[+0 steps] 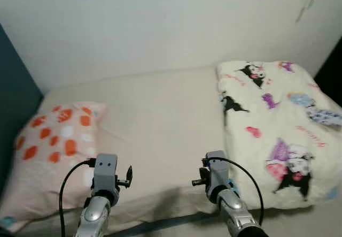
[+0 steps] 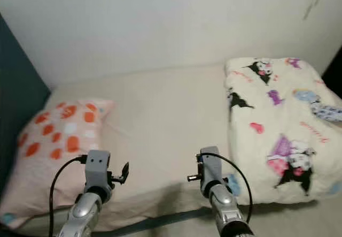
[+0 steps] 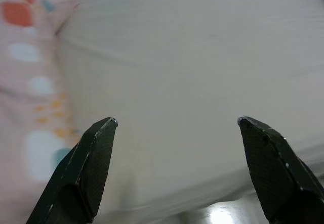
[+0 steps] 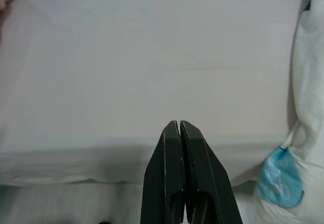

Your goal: Clean up the room

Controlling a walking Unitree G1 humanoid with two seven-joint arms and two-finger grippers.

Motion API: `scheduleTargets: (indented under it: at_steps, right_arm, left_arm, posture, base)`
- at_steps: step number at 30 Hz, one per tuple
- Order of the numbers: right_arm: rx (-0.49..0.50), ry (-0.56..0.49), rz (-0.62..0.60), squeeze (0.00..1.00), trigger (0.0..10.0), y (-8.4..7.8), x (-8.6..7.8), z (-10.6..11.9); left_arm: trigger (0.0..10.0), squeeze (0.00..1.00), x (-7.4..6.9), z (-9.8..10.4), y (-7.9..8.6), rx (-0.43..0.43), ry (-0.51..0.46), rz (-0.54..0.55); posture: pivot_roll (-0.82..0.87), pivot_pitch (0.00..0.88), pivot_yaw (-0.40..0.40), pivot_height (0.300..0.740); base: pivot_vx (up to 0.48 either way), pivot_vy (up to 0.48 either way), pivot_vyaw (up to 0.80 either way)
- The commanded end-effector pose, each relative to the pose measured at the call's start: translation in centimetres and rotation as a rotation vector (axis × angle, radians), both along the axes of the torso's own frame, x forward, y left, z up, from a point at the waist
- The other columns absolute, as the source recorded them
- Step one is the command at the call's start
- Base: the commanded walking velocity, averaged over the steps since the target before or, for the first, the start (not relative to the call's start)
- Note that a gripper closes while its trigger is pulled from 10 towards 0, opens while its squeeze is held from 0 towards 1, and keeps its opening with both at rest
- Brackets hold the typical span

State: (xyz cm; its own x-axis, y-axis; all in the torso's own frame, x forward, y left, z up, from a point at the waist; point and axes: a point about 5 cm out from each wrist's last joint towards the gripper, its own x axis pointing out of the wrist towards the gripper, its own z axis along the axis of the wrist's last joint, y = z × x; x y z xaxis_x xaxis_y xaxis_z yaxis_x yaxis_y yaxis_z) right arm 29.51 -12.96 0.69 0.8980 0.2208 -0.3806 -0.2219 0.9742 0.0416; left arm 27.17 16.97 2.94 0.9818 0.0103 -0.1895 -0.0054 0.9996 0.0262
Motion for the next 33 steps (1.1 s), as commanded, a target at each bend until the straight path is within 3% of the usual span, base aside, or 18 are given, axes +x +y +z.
scheduleTargets:
  at_steps: [1, 33]
  right_arm:
    - [0.003, 0.019, -0.014, 0.0, 10.0, -0.34, -0.3, -0.37]
    - [0.021, 0.033, -0.034, 0.0, 10.0, -0.29, -0.62, -0.67]
  left_arm:
    - [10.0, 0.0, -0.32, -0.33, -0.07, 0.009, 0.019, -0.009]
    - [10.0, 0.0, -0.17, -0.06, -0.01, 0.017, 0.018, -0.022]
  posture:
    - [0.02, 0.107, -0.018, 0.74]
    - [0.02, 0.12, -0.008, 0.74]
  base:
    - [0.0, -0.435, 0.0]
    - [0.0, -0.434, 0.0]
